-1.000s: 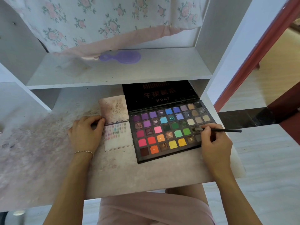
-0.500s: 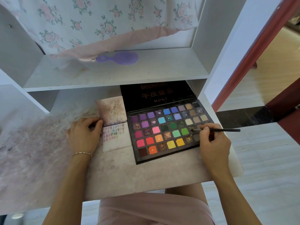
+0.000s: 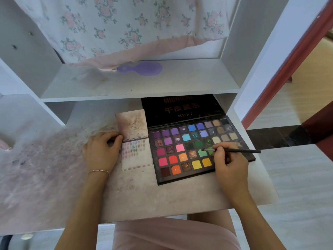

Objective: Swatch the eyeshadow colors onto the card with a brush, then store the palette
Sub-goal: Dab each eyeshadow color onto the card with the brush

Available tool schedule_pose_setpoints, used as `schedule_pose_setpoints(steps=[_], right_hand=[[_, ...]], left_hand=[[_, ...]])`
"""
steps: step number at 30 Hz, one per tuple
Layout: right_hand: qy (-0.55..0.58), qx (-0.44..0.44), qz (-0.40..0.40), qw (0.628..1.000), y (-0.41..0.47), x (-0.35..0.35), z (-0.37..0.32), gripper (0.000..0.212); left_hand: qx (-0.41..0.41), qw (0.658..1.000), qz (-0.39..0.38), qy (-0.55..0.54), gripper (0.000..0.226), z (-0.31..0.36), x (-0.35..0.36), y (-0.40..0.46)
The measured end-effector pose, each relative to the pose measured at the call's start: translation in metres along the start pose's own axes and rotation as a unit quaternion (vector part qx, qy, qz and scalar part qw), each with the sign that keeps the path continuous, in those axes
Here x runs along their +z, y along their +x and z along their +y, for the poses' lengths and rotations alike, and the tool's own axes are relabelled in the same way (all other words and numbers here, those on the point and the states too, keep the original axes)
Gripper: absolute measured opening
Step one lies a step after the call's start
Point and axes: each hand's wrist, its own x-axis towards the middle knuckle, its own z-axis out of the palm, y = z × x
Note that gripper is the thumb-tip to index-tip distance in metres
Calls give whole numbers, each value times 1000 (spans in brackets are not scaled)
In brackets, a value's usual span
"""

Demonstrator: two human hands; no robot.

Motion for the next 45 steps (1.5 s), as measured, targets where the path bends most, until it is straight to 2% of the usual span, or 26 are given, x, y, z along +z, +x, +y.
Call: schedule_pose_setpoints(steps=[4, 12, 16, 45], right_hand=[[23, -22, -44, 999, -2, 26, -17, 19], [16, -39, -135, 990, -8, 78, -35, 30], [-18, -36, -159, 986, -7, 94, -39, 16], [-64, 2, -201, 977, -6, 103, -34, 9]], left_hand=[[1, 1000, -13, -2, 21, 1, -2, 0], [-2, 1000, -6, -2, 19, -1, -1, 0], [-6, 1000, 0, 0, 19, -2, 1, 0], [-3, 1000, 23, -10, 17, -5, 7, 1]])
